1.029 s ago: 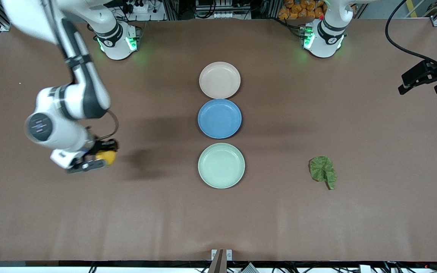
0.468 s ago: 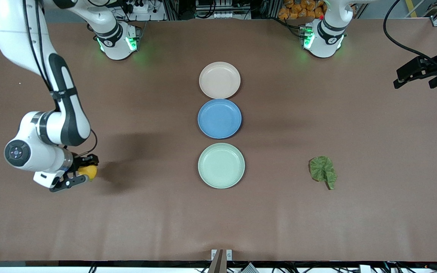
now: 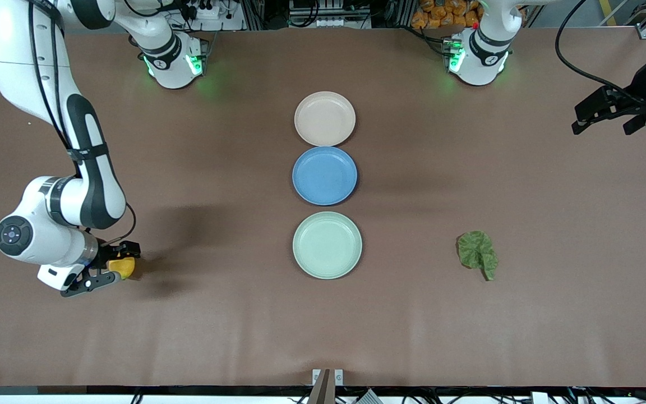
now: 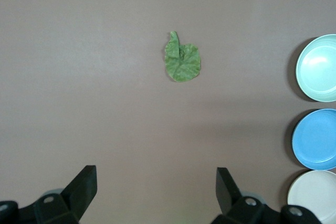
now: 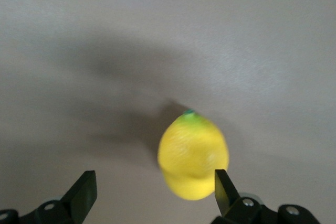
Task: Pick lemon and lettuce from plates
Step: 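Lower the lemon onto the table and open the right gripper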
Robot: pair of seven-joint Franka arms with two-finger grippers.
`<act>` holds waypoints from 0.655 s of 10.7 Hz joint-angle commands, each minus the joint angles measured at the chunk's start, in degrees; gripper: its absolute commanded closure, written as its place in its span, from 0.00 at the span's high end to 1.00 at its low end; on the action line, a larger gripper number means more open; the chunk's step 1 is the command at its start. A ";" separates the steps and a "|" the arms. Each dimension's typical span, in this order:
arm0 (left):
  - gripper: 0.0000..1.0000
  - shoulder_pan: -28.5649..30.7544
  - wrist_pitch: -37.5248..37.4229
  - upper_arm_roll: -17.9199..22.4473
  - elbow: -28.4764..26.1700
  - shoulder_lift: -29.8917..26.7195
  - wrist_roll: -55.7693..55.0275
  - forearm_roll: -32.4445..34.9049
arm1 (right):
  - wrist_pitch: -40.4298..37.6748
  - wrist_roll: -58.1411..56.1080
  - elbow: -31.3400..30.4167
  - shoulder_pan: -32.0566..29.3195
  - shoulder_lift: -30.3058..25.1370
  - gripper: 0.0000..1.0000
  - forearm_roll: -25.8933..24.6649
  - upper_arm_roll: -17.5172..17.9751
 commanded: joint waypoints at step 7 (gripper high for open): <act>1.00 0.92 0.88 -2.15 0.88 -1.50 2.67 3.21 | -6.95 -0.48 2.84 -3.10 -2.51 1.00 3.59 1.02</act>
